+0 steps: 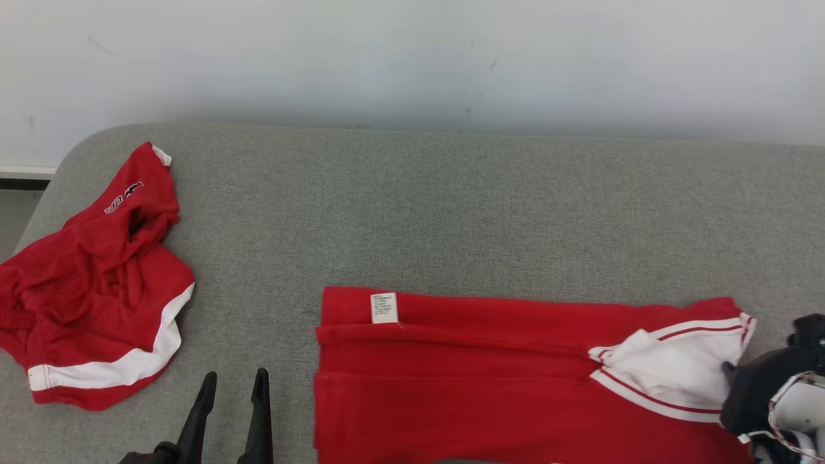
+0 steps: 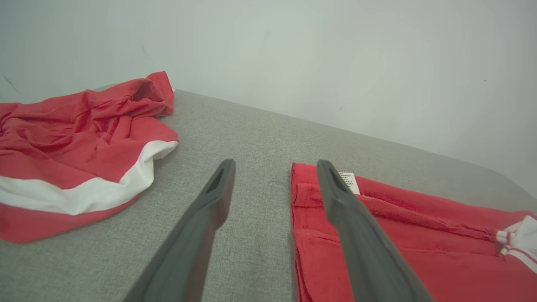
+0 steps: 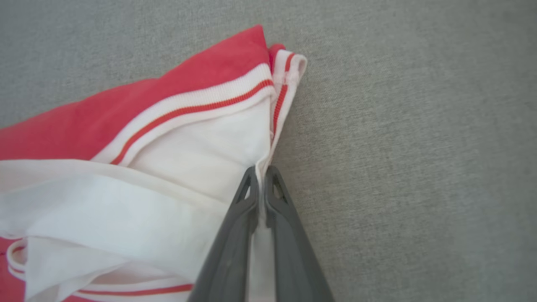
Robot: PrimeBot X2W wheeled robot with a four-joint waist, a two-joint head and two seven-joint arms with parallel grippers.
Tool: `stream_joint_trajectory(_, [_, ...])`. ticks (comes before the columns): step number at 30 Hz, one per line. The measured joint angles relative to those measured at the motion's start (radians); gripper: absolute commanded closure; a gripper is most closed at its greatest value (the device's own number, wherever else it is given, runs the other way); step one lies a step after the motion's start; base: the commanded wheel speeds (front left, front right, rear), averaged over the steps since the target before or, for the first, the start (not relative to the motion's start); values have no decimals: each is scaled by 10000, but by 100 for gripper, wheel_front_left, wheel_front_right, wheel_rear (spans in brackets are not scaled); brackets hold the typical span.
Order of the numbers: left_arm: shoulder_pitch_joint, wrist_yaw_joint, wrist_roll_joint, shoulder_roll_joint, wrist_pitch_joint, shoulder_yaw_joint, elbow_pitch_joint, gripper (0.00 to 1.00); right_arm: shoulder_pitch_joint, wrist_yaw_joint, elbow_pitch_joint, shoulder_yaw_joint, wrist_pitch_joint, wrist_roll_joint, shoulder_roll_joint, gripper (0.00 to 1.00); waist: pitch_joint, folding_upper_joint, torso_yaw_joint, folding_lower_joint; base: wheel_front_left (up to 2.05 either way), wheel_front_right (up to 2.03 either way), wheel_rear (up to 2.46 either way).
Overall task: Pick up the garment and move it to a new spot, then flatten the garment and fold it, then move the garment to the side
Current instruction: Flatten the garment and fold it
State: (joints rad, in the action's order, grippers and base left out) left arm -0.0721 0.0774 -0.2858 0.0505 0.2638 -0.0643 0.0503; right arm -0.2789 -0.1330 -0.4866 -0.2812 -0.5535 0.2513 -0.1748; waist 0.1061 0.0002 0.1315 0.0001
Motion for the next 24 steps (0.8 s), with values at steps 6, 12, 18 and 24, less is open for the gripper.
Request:
stream_joint_trajectory(6, [7, -82, -50, -2, 0, -25, -65, 0, 426, 6, 767, -1014, -121, -274, -619, 100, -111, 0, -61, 0, 0, 0, 0])
stream_joint_trajectory(12, [-12, -159, -50, 0, 0, -56, -121, 0, 997, 8, 1756, -2057, -533, -723, -1043, 100, -189, 0, -159, 0, 0, 0, 0])
stream_joint_trajectory(18, [-39, -167, -67, 0, 0, -44, -123, 0, 1348, 10, 3091, -1994, -943, -826, -690, 100, -228, 0, -271, -1, 0, 0, 0])
stream_joint_trajectory(24, [-24, -157, -77, 0, 0, -94, -117, 0, 1511, 10, 4172, -359, -1707, -487, -221, 100, -248, -1, -336, 0, 0, 0, 0])
